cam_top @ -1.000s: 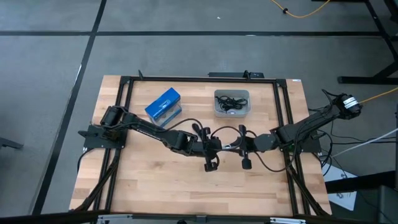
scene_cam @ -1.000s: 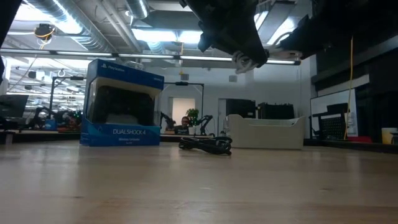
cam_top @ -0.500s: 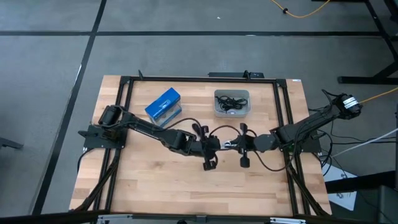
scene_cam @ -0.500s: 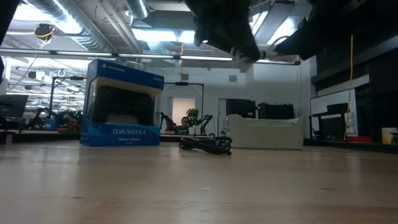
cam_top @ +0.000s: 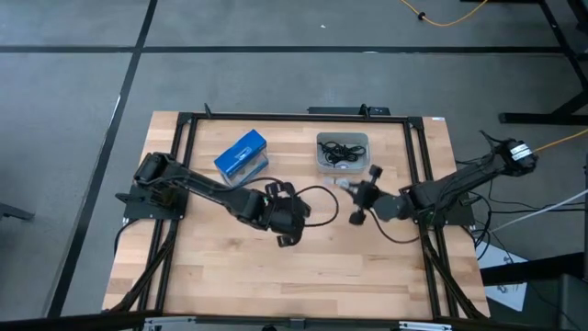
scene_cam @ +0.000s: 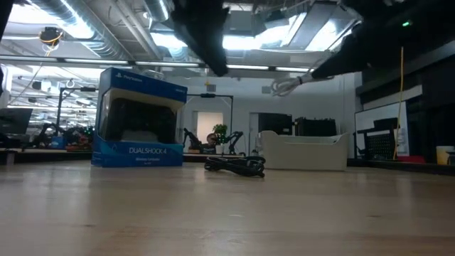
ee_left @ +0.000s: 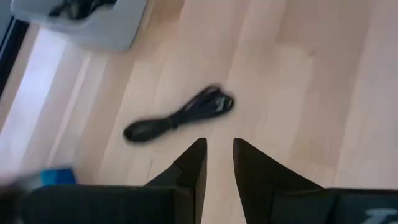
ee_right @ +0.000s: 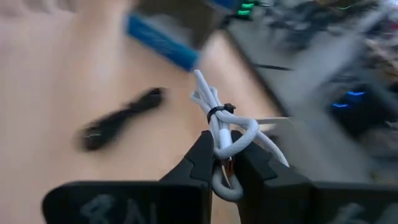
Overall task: Pick and place USB-C Cables
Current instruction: Put the white charger cable into the gray bin, then put the black charger cable into the gray bin
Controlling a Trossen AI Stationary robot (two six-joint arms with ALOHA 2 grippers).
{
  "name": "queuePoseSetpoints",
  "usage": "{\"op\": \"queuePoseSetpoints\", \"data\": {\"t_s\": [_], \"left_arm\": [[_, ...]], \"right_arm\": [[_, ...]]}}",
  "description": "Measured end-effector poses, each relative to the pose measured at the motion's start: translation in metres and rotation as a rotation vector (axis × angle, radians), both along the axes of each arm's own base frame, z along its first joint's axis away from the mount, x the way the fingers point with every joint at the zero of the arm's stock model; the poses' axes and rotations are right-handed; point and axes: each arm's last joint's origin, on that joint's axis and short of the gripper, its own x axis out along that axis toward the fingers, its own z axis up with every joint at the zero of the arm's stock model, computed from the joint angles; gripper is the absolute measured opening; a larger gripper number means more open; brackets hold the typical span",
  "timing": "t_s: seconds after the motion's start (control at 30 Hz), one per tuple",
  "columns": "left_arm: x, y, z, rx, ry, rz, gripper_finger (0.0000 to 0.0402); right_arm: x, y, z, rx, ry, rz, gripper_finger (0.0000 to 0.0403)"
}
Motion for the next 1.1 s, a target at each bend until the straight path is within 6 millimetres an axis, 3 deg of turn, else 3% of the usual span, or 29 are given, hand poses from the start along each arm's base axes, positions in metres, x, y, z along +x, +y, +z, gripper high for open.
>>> {"op": "queuePoseSetpoints", "data": {"t_s": [0.13, 0.43, 0.67, 0.93, 1.1], "left_arm": [[-0.008, 0.0, -0.005, 0.001, 0.074, 0.056, 0.0071], [-0.034, -0.013, -0.009, 0.117, 0.251, 0.05, 0.0071], [-0.055, -0.022, 0.0, 0.24, 0.244, 0.141, 0.0071], [-0.061, -0.032, 0.004, 0.25, 0.209, 0.12, 0.0071], [-0.065, -0.032, 0.004, 0.26, 0.234, 0.124, 0.0071]], "right_arm": [[0.006, -0.026, 0.0, -0.043, 0.043, -0.074, 0.0033], [0.004, -0.118, -0.006, 0.159, 0.1, -0.181, 0.0033], [-0.006, -0.149, -0.007, 0.281, 0.087, -0.117, 0.0036], [-0.012, -0.159, -0.009, 0.332, 0.081, -0.187, 0.0183], [-0.014, -0.158, -0.012, 0.379, 0.087, -0.214, 0.0235]]}}
